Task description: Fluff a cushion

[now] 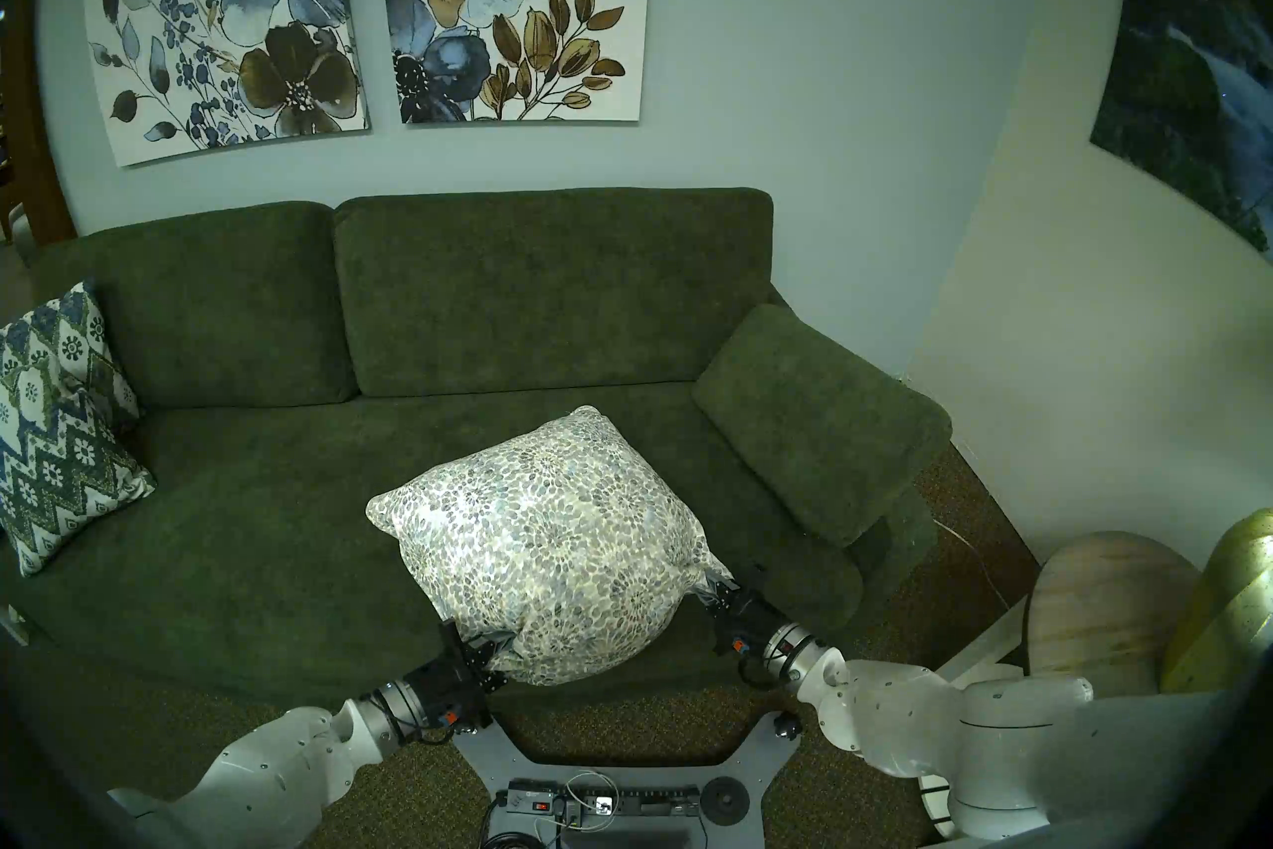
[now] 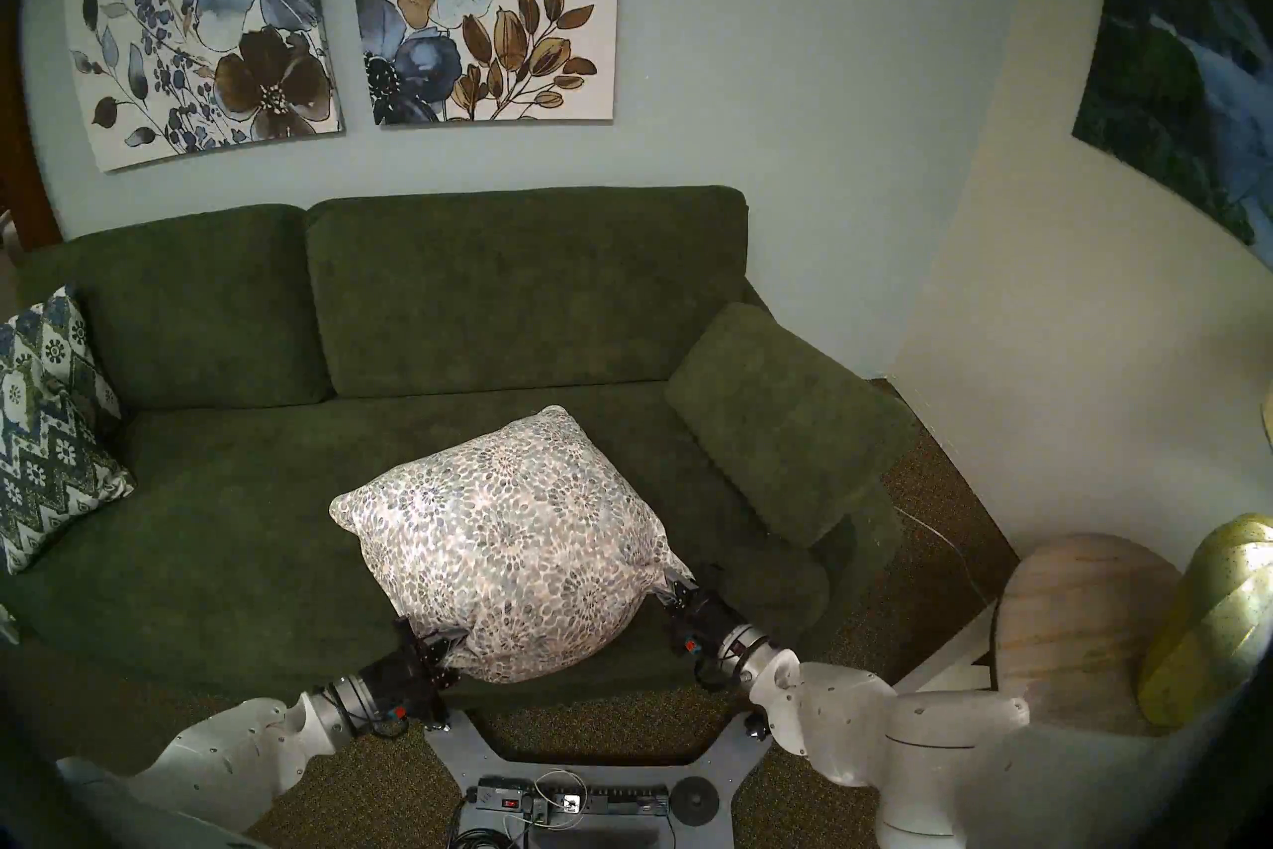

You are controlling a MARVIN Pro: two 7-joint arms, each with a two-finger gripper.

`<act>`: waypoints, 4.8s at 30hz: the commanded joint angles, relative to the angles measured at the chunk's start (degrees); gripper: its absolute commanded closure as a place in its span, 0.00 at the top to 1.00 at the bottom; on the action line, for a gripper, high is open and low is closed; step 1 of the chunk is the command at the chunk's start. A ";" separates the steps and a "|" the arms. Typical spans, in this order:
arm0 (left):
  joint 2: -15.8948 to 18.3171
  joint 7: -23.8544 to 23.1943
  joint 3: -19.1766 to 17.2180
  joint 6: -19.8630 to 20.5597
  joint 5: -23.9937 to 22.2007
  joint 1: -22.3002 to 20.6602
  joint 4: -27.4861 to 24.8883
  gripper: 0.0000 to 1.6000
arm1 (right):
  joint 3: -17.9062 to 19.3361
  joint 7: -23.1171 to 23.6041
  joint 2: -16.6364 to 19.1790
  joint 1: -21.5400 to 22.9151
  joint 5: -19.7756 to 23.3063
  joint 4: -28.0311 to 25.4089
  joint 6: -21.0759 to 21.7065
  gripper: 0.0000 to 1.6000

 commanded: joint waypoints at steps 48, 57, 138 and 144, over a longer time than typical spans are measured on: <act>0.01 6.48 -14.13 -1.46 -0.73 -17.83 -19.42 0.00 | 14.16 -1.42 0.60 16.23 3.95 -6.72 -3.96 0.00; -6.99 3.97 -10.53 0.82 1.01 -22.28 -26.12 0.00 | 14.85 -0.21 2.16 21.23 3.67 -6.23 -3.09 0.00; -14.33 -2.25 0.85 10.62 7.75 -24.24 15.59 1.00 | 11.55 17.45 -4.88 9.98 5.72 6.66 11.06 0.69; -14.39 -1.19 1.14 9.36 7.85 -23.55 16.98 1.00 | 11.59 18.37 -4.51 9.13 6.10 7.55 11.29 1.00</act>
